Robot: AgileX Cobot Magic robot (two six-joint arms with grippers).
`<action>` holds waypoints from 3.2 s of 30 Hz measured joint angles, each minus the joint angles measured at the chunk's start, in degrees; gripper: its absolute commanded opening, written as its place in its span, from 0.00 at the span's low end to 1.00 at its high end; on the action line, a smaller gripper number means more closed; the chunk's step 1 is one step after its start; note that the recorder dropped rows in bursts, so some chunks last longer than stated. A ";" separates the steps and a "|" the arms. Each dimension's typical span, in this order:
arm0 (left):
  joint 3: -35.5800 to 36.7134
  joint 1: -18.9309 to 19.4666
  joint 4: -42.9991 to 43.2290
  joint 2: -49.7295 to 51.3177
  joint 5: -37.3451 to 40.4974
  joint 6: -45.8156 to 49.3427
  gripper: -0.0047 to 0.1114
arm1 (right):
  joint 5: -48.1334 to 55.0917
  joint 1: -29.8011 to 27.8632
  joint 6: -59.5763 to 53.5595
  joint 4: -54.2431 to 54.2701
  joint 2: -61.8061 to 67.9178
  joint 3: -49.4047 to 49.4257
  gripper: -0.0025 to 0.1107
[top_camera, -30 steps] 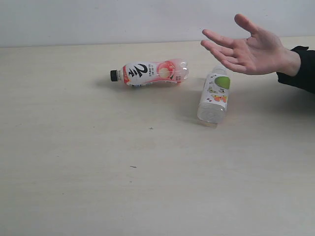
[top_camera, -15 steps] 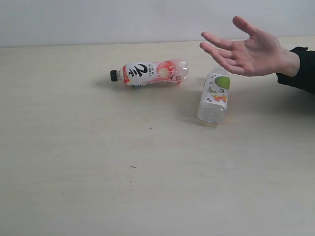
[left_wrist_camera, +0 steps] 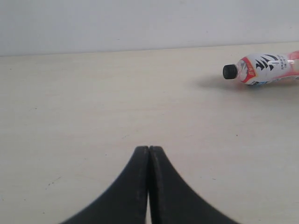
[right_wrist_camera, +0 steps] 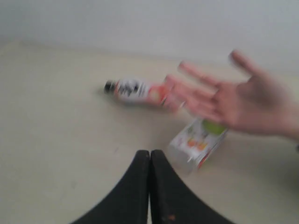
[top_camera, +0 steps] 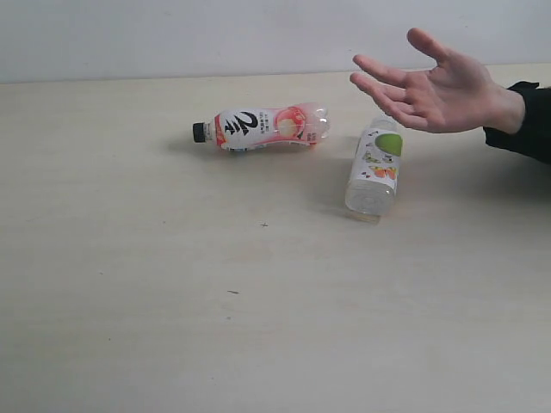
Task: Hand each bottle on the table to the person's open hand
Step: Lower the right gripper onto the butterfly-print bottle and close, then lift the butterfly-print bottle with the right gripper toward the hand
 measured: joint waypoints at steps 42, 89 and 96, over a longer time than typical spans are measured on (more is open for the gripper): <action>0.00 0.00 0.00 0.00 0.00 0.00 0.06 | -15.78 0.00 25.13 5.07 56.28 -13.19 0.59; 0.00 0.00 0.00 0.00 0.00 0.00 0.06 | -3.15 8.63 126.00 -99.62 75.11 -20.32 0.73; 0.00 0.00 0.00 0.00 0.00 0.00 0.06 | -2.89 8.63 126.66 -103.71 76.63 -20.54 0.23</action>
